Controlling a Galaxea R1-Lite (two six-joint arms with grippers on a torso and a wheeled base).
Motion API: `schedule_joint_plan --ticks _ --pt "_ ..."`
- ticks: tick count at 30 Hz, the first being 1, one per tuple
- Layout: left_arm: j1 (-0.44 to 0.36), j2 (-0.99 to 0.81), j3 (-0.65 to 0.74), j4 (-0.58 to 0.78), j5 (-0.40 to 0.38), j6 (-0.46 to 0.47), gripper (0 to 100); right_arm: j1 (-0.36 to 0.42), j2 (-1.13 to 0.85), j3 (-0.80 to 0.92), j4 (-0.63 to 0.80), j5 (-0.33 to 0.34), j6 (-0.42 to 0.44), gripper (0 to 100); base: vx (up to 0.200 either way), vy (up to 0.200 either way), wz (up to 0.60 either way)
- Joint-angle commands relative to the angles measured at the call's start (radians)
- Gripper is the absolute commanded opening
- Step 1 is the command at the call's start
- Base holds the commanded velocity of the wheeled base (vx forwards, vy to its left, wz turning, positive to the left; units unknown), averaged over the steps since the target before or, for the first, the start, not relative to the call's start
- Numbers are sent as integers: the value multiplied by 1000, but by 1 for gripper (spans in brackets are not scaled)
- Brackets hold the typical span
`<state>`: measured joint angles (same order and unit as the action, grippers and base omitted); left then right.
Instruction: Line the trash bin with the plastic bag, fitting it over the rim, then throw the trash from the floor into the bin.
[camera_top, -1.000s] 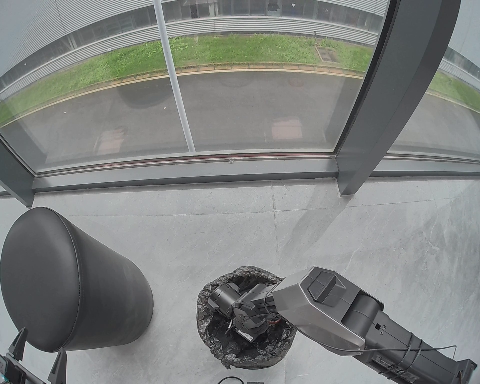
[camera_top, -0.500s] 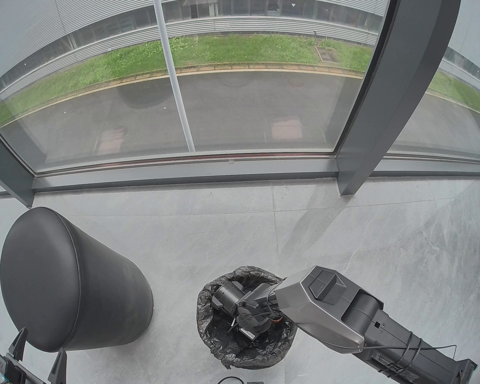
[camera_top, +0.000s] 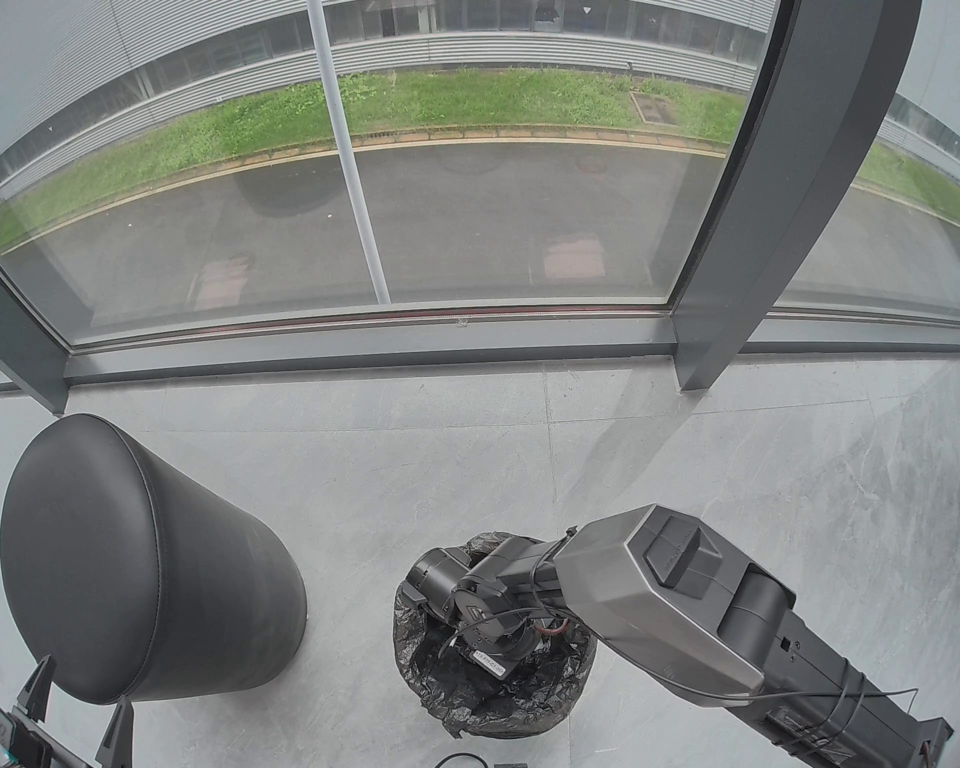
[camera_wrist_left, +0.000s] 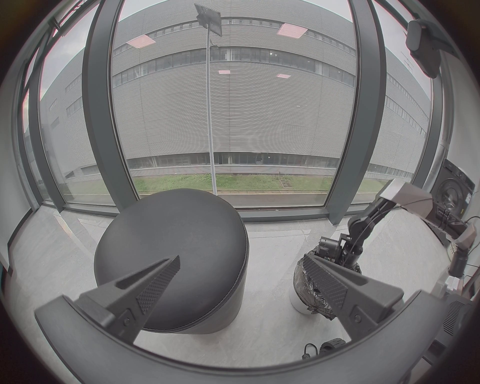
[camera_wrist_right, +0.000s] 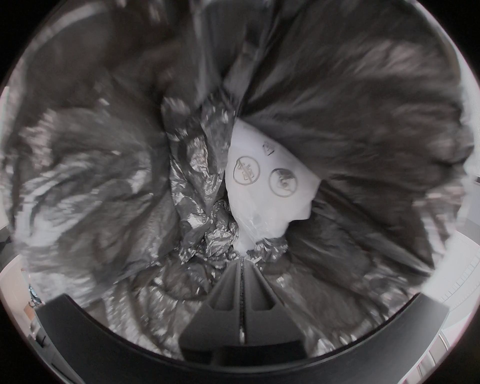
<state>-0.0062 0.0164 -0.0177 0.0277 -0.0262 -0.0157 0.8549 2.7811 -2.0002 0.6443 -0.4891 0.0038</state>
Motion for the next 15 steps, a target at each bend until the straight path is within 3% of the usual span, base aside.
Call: schedule_joint_plan --ticks 1,15 --pt "0 -15 7 0 0 0 100 42 -118 0 57 0 35 0 0 0 0" --pt "0 -15 7 0 0 0 100 76 -413 0 212 -28 27 0 0 0 0"
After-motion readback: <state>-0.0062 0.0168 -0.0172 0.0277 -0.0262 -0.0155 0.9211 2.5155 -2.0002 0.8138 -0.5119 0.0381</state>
